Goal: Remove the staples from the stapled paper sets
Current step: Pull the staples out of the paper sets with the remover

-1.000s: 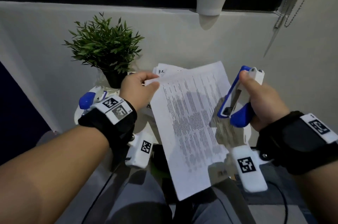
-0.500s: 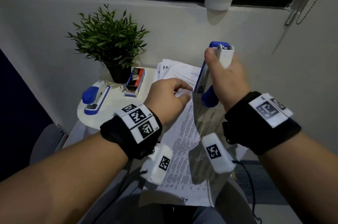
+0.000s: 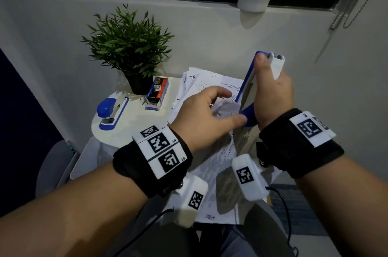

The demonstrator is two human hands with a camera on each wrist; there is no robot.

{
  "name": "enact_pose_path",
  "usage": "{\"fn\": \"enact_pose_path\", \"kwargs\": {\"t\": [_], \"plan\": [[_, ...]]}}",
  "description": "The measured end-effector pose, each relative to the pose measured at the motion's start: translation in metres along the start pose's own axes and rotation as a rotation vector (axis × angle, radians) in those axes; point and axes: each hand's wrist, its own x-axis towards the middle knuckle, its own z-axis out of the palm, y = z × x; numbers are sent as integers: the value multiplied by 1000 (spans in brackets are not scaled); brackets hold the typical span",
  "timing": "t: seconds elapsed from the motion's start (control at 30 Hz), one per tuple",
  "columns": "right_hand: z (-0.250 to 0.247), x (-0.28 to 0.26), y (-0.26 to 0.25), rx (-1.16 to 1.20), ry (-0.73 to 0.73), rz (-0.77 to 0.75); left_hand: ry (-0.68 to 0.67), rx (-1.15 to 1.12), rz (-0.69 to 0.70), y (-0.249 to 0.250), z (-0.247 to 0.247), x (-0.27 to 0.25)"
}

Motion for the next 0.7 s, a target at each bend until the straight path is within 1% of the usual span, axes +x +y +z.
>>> {"fn": "enact_pose_path", "kwargs": {"t": [0.07, 0.13, 0.2, 0.37, 0.5, 0.57, 0.63, 0.7], "plan": [[2, -3, 0, 36, -11, -11, -85, 77, -28, 2, 1, -1], [4, -6, -1, 83, -30, -11, -74, 184, -20, 5, 3, 0], [6, -7, -1, 107, -42, -17, -44, 228, 2, 6, 4, 2], [6, -10, 1, 156, -33, -43, -42, 206, 34, 3, 6, 1], [6, -9, 1, 197, -41, -51, -30, 150, 20, 2, 9, 2], [5, -5, 4, 189, -39, -36, -48, 133, 12, 2, 9, 4], [3, -3, 9, 184, -42, 6, -98, 152, 0, -1, 8, 8], [-1, -1, 10, 199, -4, 48, -132, 158, -18, -7, 3, 13]]}}
